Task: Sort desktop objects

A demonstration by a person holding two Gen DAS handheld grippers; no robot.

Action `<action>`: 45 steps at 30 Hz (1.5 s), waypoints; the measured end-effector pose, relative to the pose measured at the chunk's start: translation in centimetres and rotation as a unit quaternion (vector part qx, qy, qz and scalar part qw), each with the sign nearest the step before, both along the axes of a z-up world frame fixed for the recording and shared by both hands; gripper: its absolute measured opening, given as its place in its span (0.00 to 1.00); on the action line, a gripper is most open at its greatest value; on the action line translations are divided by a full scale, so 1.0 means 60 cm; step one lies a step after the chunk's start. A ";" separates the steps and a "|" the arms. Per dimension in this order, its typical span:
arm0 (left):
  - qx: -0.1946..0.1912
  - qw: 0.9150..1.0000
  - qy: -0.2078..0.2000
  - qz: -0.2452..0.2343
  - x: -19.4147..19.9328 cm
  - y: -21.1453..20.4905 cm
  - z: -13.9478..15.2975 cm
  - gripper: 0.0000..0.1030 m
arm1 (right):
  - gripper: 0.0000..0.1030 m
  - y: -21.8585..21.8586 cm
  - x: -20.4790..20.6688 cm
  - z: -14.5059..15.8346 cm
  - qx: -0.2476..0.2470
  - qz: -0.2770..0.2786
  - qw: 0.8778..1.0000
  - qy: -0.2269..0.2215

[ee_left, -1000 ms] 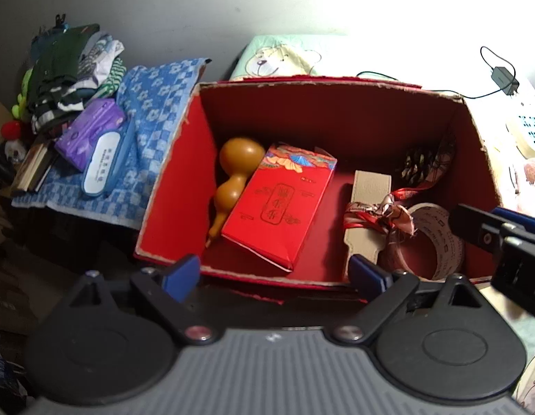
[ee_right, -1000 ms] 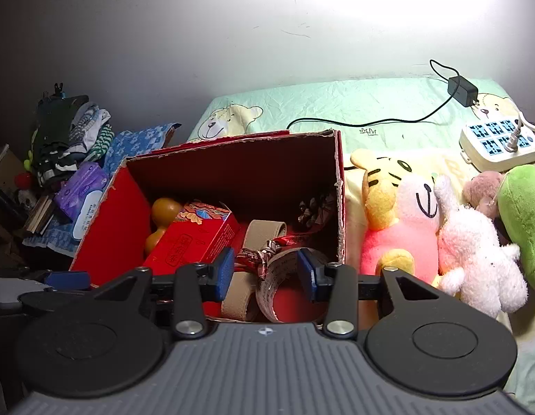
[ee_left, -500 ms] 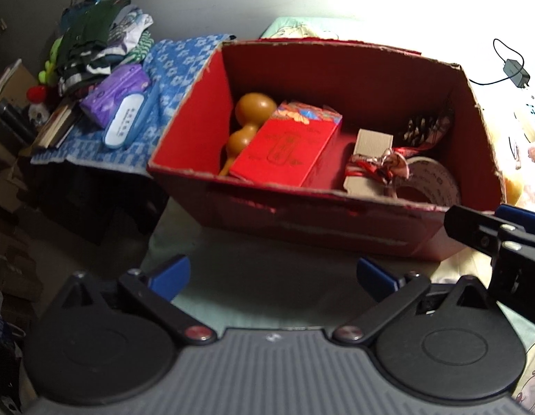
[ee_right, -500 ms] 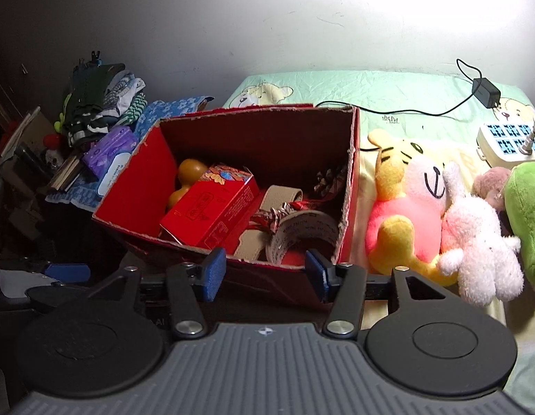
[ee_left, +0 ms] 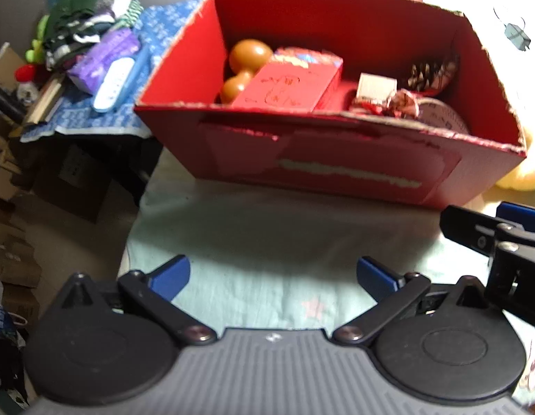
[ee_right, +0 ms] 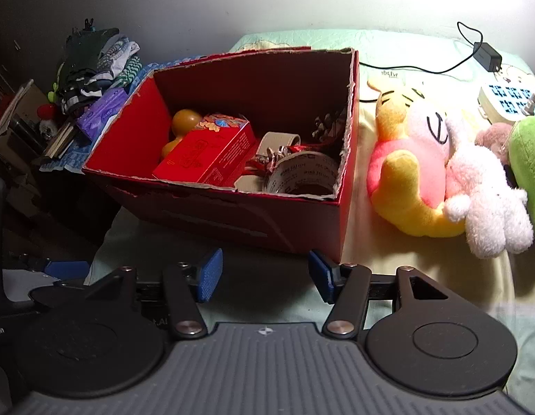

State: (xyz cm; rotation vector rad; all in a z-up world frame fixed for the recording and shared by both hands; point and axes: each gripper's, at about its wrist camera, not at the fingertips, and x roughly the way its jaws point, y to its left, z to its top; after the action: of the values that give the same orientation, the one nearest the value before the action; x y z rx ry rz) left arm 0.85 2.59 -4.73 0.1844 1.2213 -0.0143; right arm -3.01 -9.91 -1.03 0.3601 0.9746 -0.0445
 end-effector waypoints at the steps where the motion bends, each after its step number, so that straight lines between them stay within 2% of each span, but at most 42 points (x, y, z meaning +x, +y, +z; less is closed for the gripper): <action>1: -0.005 1.000 0.008 -0.005 0.003 0.006 -0.004 1.00 | 0.56 0.005 0.002 -0.002 0.003 -0.001 1.000 0.004; 9: -0.015 0.998 0.024 -0.061 0.026 0.050 -0.010 1.00 | 0.57 0.055 0.025 -0.011 0.013 -0.041 0.998 0.037; 22: -0.026 0.990 -0.012 -0.138 0.054 0.111 0.040 1.00 | 0.58 0.123 0.043 0.032 -0.004 -0.090 0.996 0.017; 27: -0.032 0.987 -0.033 -0.151 0.064 0.125 0.072 1.00 | 0.58 0.137 0.047 0.063 -0.010 -0.105 0.994 0.003; 38: -0.083 0.980 -0.063 -0.169 0.106 0.113 0.119 1.00 | 0.62 0.124 0.074 0.116 -0.037 -0.127 0.991 -0.031; 45: -0.069 0.986 -0.062 -0.141 0.136 0.085 0.117 1.00 | 0.65 0.102 0.109 0.120 -0.063 -0.107 0.991 -0.042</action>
State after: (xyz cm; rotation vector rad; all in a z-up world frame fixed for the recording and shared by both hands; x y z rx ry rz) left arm 9.03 7.67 2.26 0.2324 1.0585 -0.3297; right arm 3.54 -3.82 6.16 0.3456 0.8427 -0.2836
